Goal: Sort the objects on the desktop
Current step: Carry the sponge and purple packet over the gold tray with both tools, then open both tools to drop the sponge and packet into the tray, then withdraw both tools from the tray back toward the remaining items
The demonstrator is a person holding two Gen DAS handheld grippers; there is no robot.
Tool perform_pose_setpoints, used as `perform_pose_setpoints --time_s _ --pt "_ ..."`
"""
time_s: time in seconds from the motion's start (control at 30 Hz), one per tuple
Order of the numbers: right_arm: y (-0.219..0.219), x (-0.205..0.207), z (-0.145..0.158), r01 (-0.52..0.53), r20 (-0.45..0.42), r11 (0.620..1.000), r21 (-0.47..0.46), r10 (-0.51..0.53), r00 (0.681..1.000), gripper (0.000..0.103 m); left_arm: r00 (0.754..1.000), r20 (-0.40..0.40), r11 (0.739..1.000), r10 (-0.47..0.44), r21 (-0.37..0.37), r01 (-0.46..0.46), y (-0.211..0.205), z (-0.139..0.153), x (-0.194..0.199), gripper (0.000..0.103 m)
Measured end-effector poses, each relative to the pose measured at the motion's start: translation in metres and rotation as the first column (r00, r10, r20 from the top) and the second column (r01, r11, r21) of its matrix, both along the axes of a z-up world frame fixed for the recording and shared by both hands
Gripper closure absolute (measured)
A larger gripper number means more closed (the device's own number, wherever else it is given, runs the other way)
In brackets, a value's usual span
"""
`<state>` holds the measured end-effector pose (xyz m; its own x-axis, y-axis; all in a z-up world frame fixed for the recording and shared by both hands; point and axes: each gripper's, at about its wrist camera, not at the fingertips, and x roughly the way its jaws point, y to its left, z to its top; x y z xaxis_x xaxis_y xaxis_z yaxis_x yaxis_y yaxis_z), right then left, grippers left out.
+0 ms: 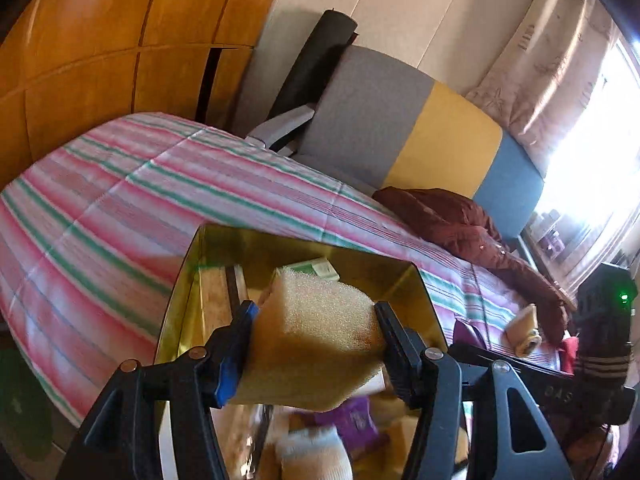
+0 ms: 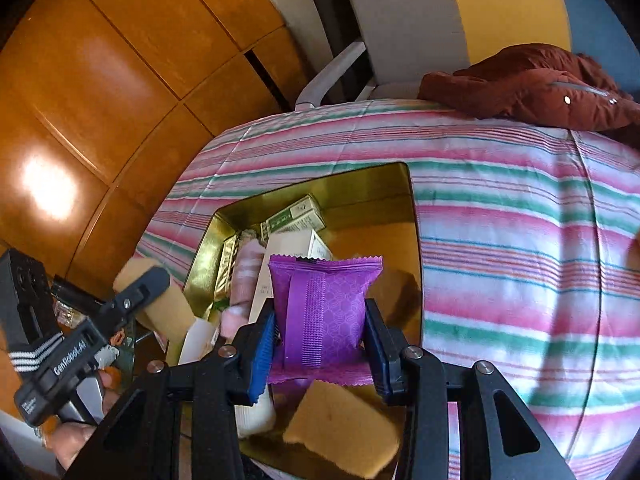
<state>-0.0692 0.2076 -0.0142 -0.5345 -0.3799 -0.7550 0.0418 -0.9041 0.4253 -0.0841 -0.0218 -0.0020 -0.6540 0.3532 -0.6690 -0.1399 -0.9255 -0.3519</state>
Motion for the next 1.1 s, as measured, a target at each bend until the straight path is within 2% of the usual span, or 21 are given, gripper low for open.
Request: perform_pose_setpoints --time_s 0.07,0.17,0.27,0.33,0.37,0.53,0.6,0.67,0.8,0.97,1.1 --pt "-0.001 -0.01 0.001 0.007 0.002 1.0 -0.012 -0.007 1.0 0.059 1.0 -0.004 1.0 0.006 0.01 -0.006 0.002 0.0 -0.01 0.04" --pt "-0.003 -0.025 0.004 0.015 -0.004 0.999 -0.031 -0.015 1.0 0.058 0.999 0.021 0.999 0.024 -0.026 -0.024 0.006 -0.007 -0.026 0.037" --pt "-0.006 -0.039 0.006 0.029 -0.008 0.999 -0.035 -0.03 1.0 0.039 0.998 0.06 0.999 0.031 -0.02 -0.03 0.005 -0.017 -0.032 0.032" --pt "-0.006 -0.042 0.008 0.038 -0.016 0.999 -0.017 -0.038 0.999 0.039 0.997 0.063 0.999 0.034 -0.034 -0.032 0.004 -0.021 -0.029 0.023" --pt "-0.006 -0.041 0.008 0.039 -0.018 0.999 -0.018 -0.039 0.999 0.038 0.997 0.068 0.999 0.034 -0.037 -0.031 0.004 -0.024 -0.028 0.022" --pt "0.0 -0.027 0.0 0.06 -0.005 0.998 -0.012 -0.06 0.998 0.029 0.994 0.084 0.997 0.065 -0.039 -0.061 -0.003 -0.032 -0.016 0.021" --pt "0.002 -0.019 -0.004 0.07 0.006 0.998 -0.001 -0.07 0.998 0.019 0.995 0.077 0.997 0.067 -0.048 -0.063 -0.002 -0.031 -0.008 0.021" --pt "0.003 -0.01 -0.004 0.084 -0.002 0.996 0.027 -0.084 0.996 0.016 0.995 0.058 0.994 0.075 -0.08 -0.07 0.0 -0.028 0.002 0.021" --pt "0.002 0.004 0.0 0.102 -0.034 0.99 0.094 -0.099 0.994 0.001 0.997 0.017 0.989 0.079 -0.124 -0.076 0.006 -0.02 0.021 0.021" --pt "0.005 0.022 0.008 0.136 -0.079 0.977 0.162 -0.125 0.989 0.0 0.998 -0.041 0.978 0.037 -0.204 -0.045 0.023 -0.005 0.042 0.021" --pt "0.012 0.035 0.009 0.164 -0.092 0.965 0.204 -0.148 0.985 0.0 0.998 -0.055 0.977 -0.015 -0.214 0.003 0.037 0.002 0.056 0.021"
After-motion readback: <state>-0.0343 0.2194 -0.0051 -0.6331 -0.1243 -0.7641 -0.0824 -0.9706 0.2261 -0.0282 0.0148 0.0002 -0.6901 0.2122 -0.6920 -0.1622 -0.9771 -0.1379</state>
